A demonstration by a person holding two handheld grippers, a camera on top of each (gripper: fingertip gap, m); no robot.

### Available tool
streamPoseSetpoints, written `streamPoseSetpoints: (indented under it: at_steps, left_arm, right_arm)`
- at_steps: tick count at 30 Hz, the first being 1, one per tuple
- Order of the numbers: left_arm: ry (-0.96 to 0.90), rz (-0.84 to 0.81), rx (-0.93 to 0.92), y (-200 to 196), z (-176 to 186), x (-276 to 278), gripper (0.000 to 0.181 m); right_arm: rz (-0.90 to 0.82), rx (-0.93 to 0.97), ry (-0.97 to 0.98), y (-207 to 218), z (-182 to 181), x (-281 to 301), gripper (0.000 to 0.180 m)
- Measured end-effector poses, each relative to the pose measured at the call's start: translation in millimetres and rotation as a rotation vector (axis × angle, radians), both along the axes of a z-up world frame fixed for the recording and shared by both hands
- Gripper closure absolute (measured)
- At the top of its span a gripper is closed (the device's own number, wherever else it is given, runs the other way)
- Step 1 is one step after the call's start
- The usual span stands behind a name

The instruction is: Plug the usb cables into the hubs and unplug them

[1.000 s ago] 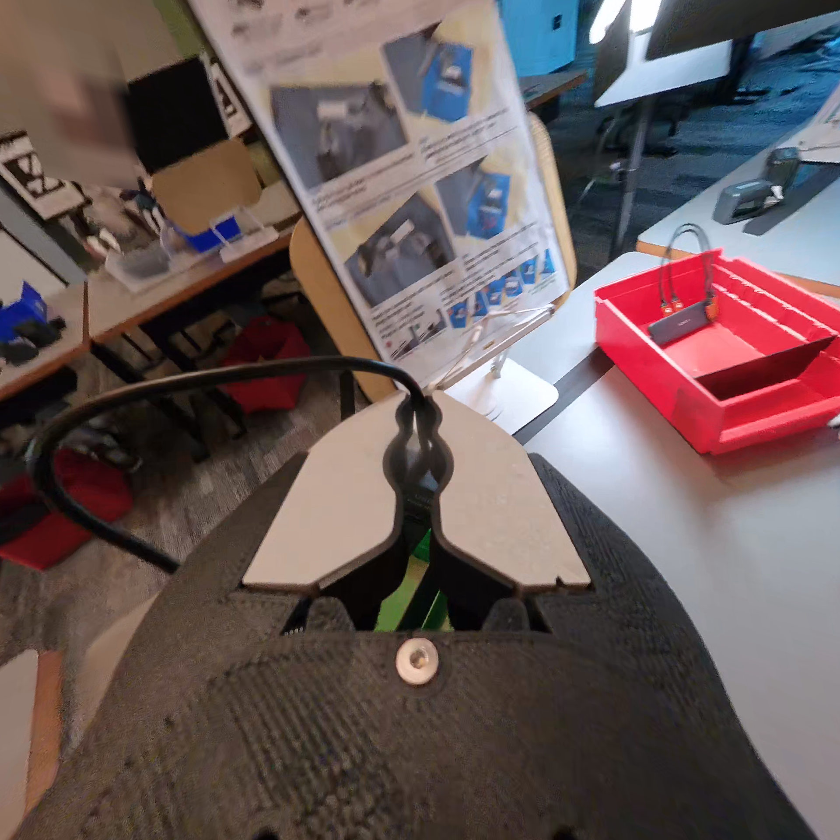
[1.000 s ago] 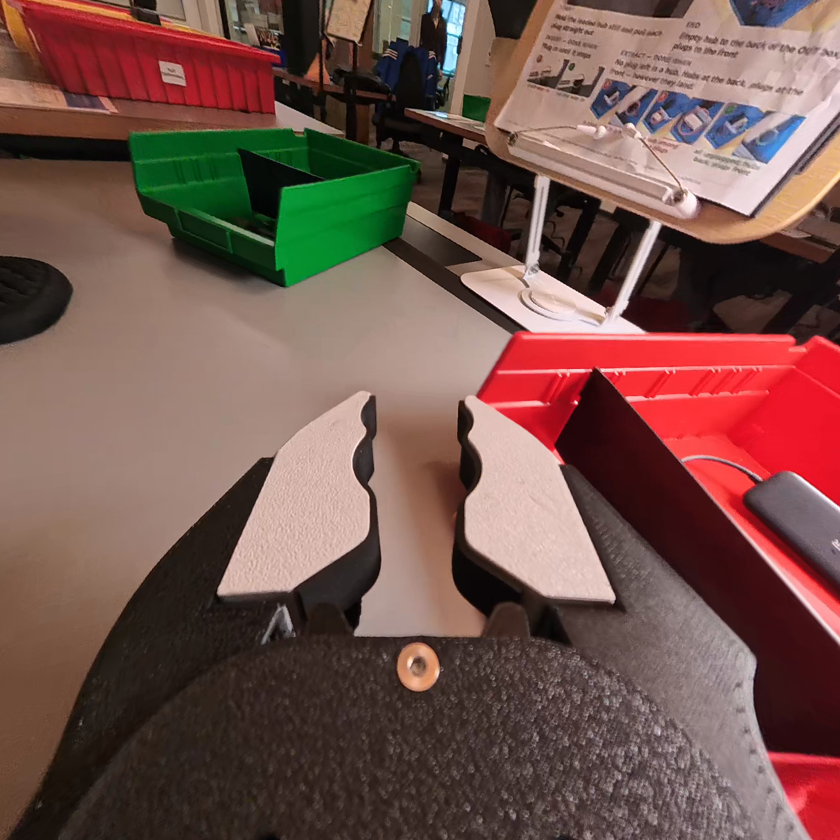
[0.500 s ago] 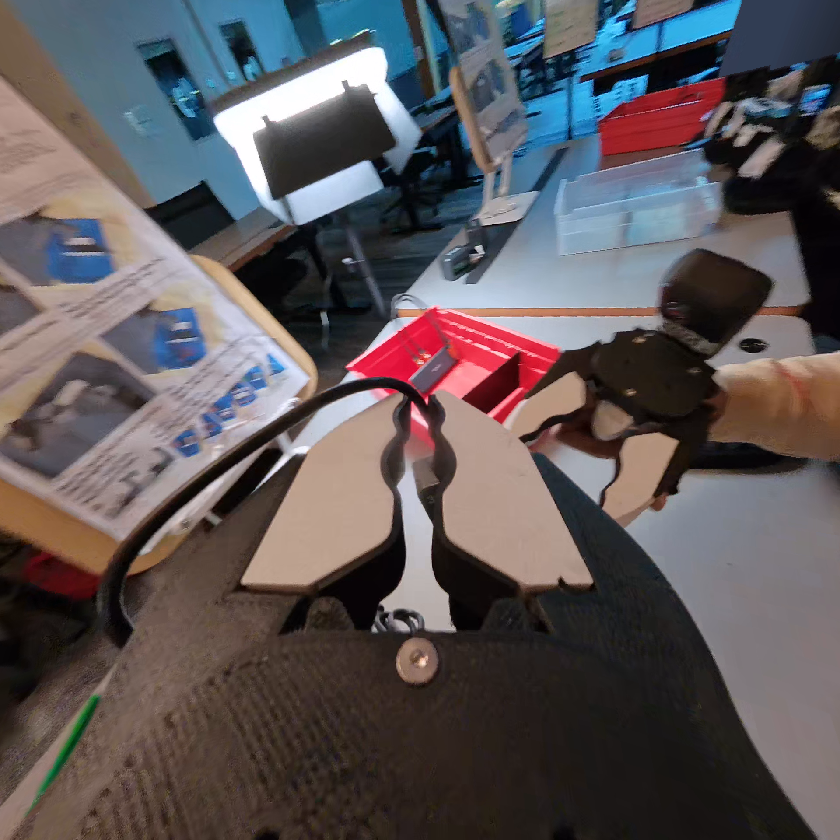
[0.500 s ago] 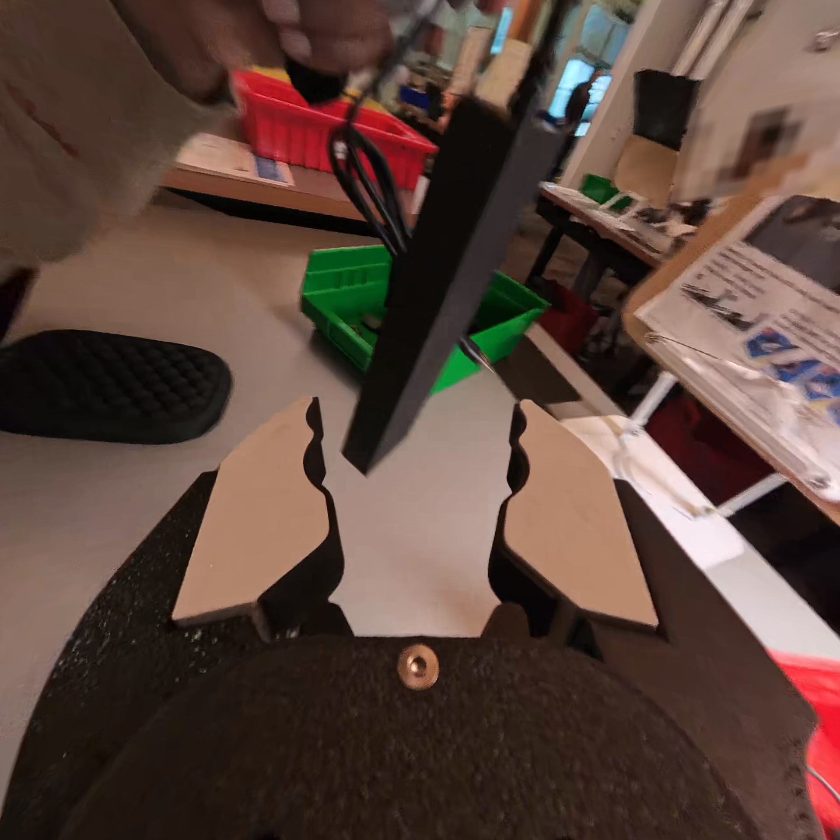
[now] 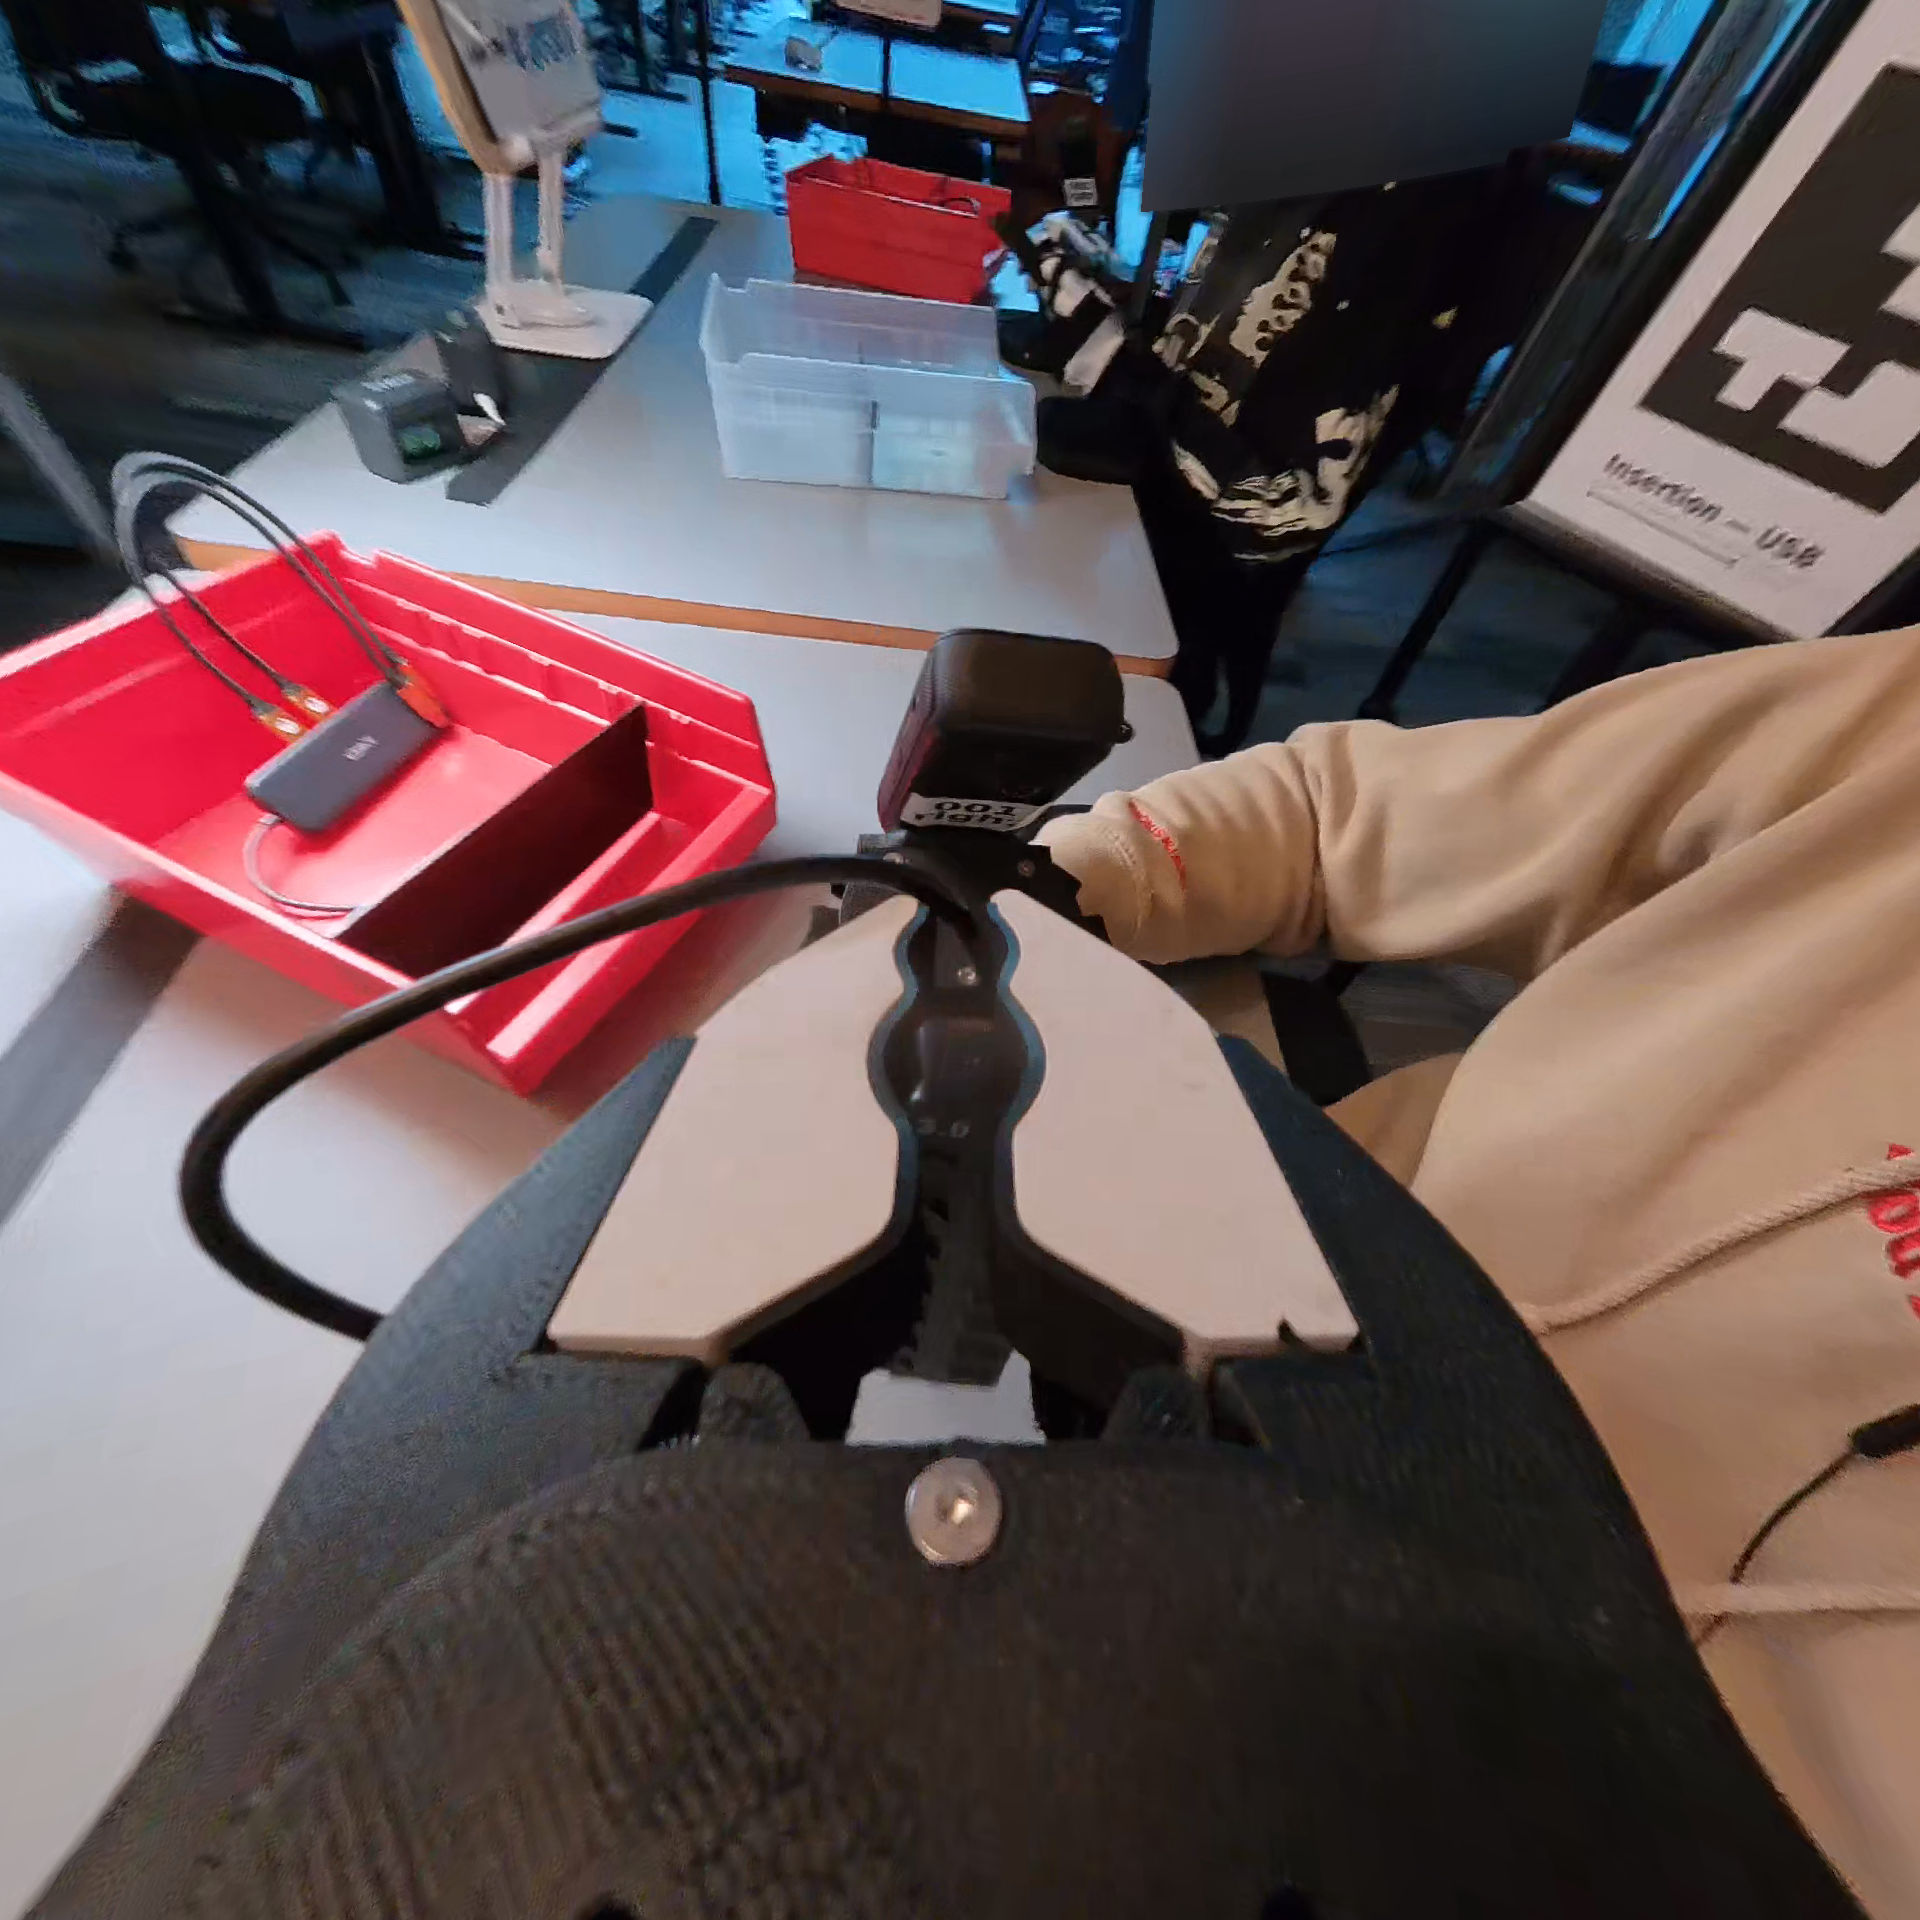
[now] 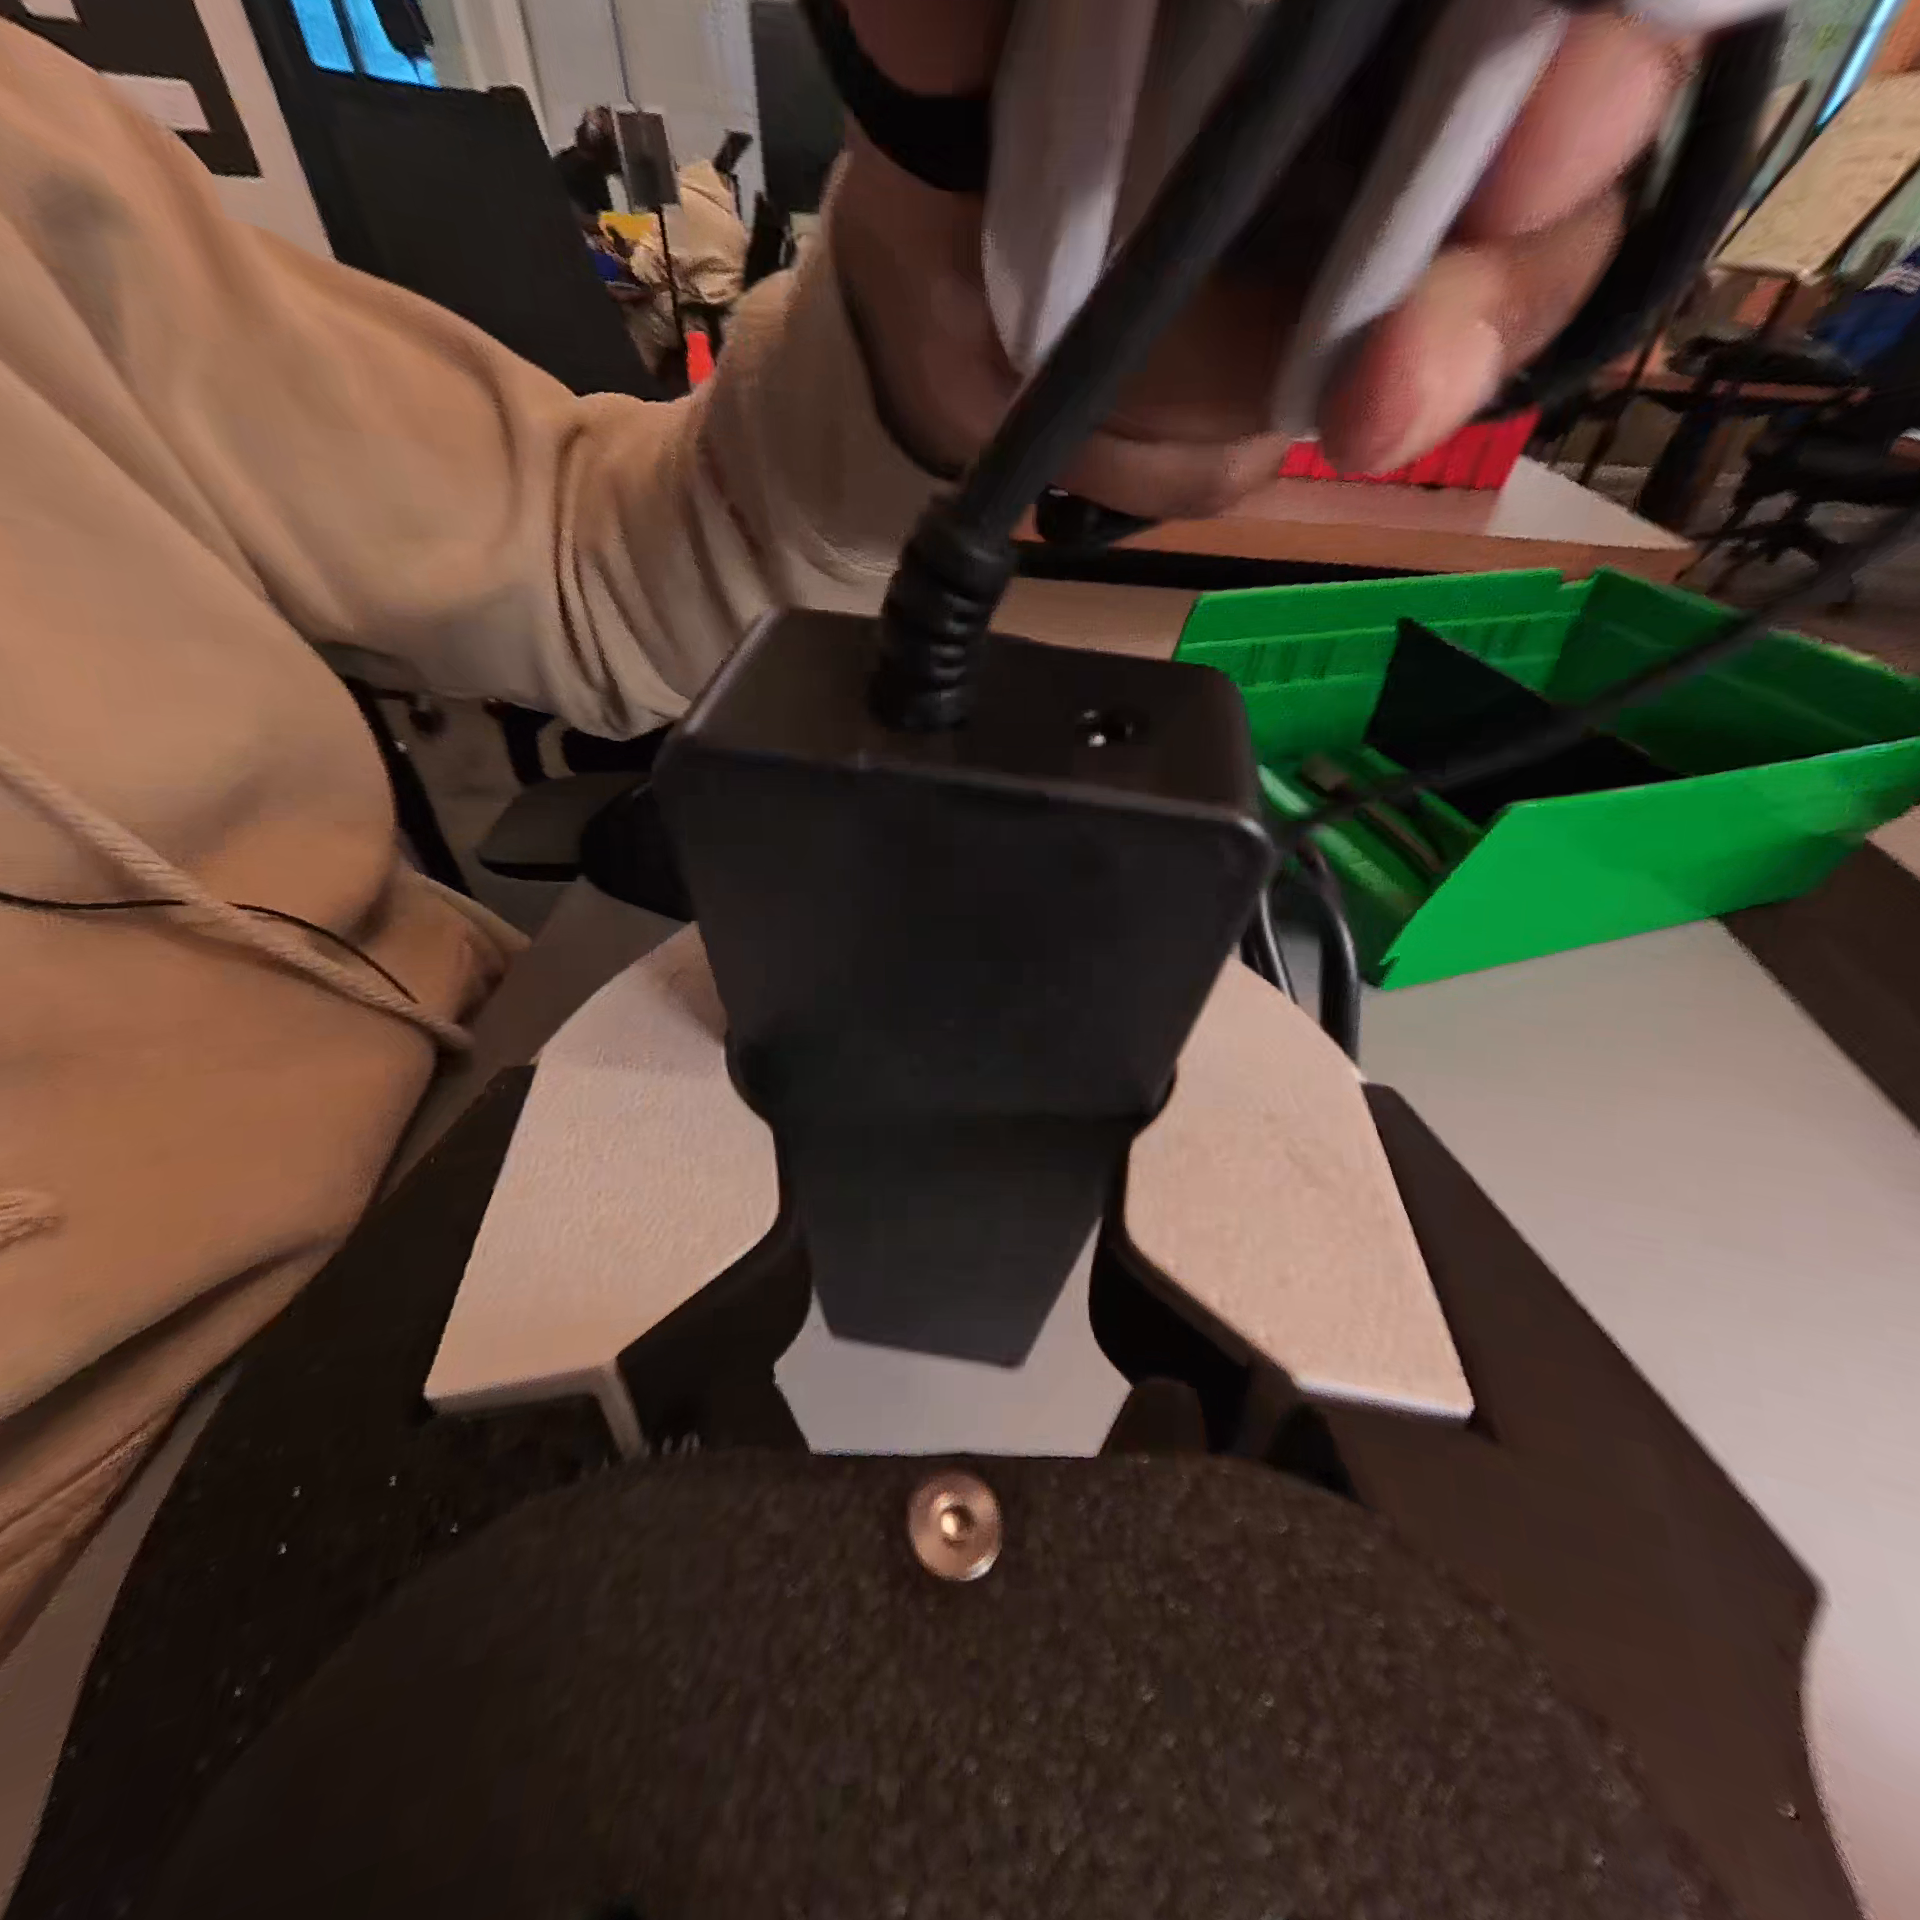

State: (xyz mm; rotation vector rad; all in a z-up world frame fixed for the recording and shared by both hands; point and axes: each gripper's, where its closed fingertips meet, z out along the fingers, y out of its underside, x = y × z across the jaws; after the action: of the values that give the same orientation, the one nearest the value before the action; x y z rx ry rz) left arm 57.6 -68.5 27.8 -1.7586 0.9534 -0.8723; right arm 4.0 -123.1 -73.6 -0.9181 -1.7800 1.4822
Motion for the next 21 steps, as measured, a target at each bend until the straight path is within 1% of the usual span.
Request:
streamPoseSetpoints:
  at_steps: [3,5,7,9,11,14,18,21]
  left_arm:
    - [-0.112,-0.053,-0.121,5,-10,-3,0.167]
    - [-0.167,-0.118,-0.214,2,-17,-7,0.150]
    - [-0.213,-0.166,-0.255,-5,-20,-13,0.143]
    - [-0.235,-0.177,-0.232,-12,-24,-23,0.136]
    - [-0.241,-0.147,-0.197,-17,-31,-34,0.133]
    - [-0.218,-0.109,-0.171,-26,-56,-40,0.129]
    - [-0.148,-0.110,-0.145,-42,-108,-20,0.114]
    - [-0.139,-0.125,-0.118,-49,-132,6,0.104]
  right_arm:
    - [0.048,-0.101,0.014,-9,2,4,0.115]
    - [0.083,-0.194,0.031,-12,7,8,0.115]
    - [0.127,-0.260,0.038,-13,12,13,0.115]
    - [0.144,-0.302,0.076,-9,22,19,0.115]
    - [0.148,-0.338,0.122,-2,35,26,0.115]
    - [0.111,-0.361,0.187,14,49,31,0.115]
    - [0.076,-0.416,0.259,27,61,35,0.115]
    - [0.067,-0.438,0.274,27,59,32,0.114]
